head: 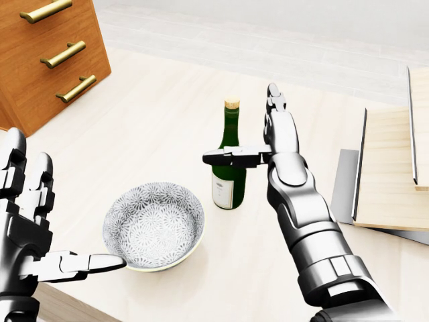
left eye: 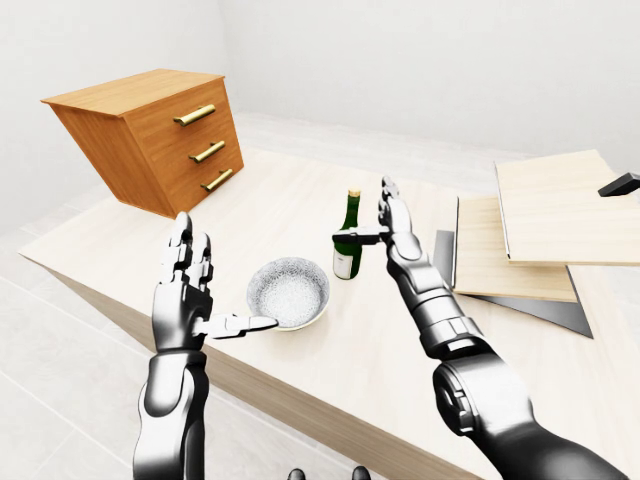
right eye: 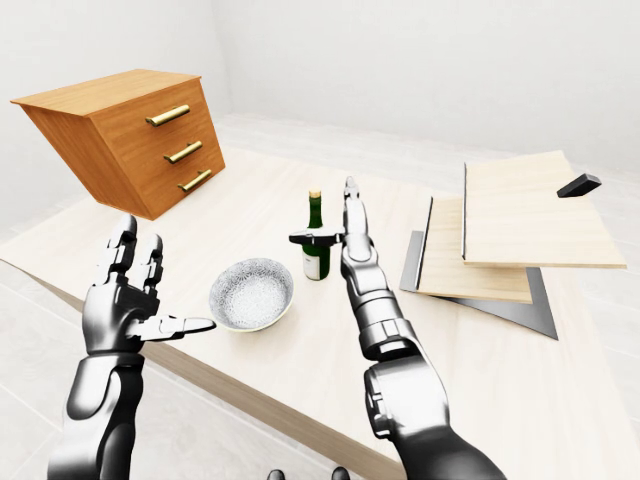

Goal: Put the wine bottle on the wine rack.

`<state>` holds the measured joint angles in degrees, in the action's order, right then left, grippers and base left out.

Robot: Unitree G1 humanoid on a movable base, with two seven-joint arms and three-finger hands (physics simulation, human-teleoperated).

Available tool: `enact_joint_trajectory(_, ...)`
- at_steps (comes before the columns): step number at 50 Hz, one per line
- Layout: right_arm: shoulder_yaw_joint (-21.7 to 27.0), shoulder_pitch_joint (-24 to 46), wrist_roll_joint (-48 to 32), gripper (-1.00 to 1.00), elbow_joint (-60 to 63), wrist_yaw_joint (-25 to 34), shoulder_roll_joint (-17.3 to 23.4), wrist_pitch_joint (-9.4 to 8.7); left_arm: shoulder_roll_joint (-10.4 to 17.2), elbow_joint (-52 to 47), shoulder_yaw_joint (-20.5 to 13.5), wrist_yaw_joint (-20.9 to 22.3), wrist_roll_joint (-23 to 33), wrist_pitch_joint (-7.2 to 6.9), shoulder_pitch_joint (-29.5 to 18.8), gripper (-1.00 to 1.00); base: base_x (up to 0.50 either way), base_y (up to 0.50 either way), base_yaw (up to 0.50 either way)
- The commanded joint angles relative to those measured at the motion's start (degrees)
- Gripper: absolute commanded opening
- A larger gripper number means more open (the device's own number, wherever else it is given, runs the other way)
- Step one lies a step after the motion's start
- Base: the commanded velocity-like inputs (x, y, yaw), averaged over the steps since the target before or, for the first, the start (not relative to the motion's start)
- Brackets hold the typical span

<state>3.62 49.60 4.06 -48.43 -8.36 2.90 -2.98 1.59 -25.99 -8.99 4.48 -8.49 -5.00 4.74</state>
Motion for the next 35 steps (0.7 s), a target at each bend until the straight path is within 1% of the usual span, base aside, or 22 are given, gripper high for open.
enact_joint_trajectory(1, 0.2, 3.8, 0.0, 1.00, -6.1, 0.2, -0.1, 1.72, 0.1, 0.7, -0.2, 0.0, 0.0, 0.00, -0.4, 1.00, 0.00, 0.00, 0.00)
enact_joint_trajectory(4, 0.3, 4.7, 0.0, 1.00, -7.8, 0.3, 0.0, 2.50, 0.1, 0.8, -0.3, 0.0, -0.1, 0.00, -0.5, 1.00, 0.00, 0.00, 0.00)
enact_joint_trajectory(10, 0.6, 6.0, 0.1, 1.00, -10.1, 0.3, 0.2, 3.36, 0.2, 1.0, -0.4, 0.1, -0.2, 0.00, -0.4, 1.00, 0.00, 0.00, 0.00)
enact_joint_trajectory(15, 1.0, 7.2, 0.2, 1.00, -12.7, 0.5, 0.5, 4.42, 0.2, 0.7, -0.3, 0.0, -0.2, 0.00, -0.5, 1.00, 0.00, 0.00, 0.00)
enact_joint_trajectory(20, 1.0, 8.0, 0.0, 1.00, -14.1, 0.5, 0.8, 4.87, 0.2, -0.1, -0.2, 0.0, -0.2, 0.00, -0.3, 1.00, 0.00, 0.00, 0.00)
enact_joint_trajectory(35, 1.5, 10.6, 0.1, 1.00, -16.5, 1.0, 1.0, 4.56, 0.1, 0.7, -0.3, 0.3, -0.2, 0.00, -0.2, 1.00, 0.00, 0.00, 0.00)
